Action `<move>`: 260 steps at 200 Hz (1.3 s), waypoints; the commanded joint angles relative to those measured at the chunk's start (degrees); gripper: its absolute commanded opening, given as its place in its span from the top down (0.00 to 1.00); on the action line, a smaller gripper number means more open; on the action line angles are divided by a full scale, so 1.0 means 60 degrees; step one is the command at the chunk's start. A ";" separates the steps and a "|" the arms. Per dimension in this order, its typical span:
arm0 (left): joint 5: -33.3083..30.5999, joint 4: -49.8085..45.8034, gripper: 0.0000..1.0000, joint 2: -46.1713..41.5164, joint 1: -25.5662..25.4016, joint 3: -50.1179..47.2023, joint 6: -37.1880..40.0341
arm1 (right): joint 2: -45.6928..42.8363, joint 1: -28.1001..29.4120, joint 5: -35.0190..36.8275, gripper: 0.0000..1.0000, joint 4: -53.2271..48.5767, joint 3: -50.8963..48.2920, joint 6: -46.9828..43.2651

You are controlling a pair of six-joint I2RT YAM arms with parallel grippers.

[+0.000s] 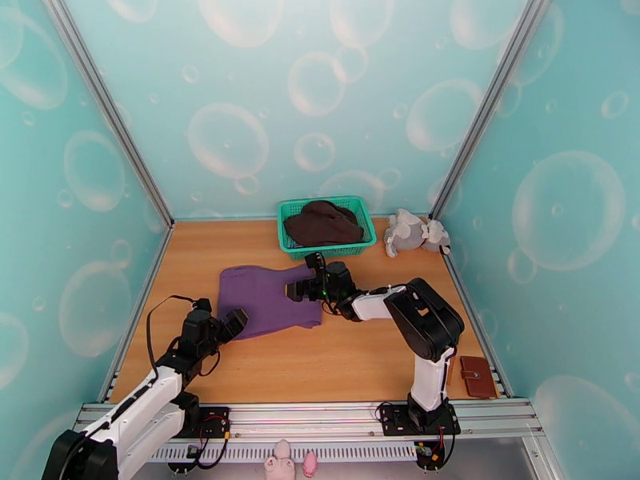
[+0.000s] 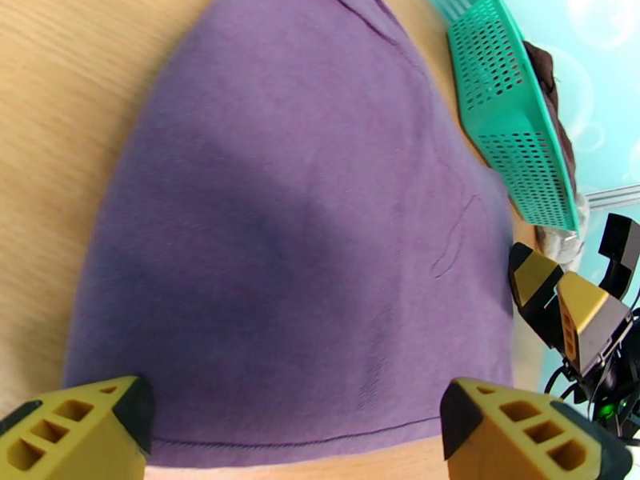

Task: Fold and stack the trousers

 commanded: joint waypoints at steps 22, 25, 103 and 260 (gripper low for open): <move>-0.1249 -0.1660 0.00 0.0524 -0.0091 0.2586 0.1614 | -0.1306 -0.0251 0.0913 0.01 0.0111 -0.1027 -0.0153; -0.1338 -0.1732 0.01 0.0615 -0.0099 0.2768 0.1744 | -0.1627 -0.0197 0.1099 0.01 0.0064 -0.1124 -0.0342; -0.4659 -0.1249 0.01 0.2299 -0.2404 0.4985 0.4075 | -0.7614 0.0551 0.5431 0.01 0.1655 -0.5453 -0.3481; -0.3592 -0.2552 0.01 0.8187 -0.3256 0.7375 0.2543 | -0.6927 -0.1044 0.3458 0.01 0.0185 -0.4632 -0.1930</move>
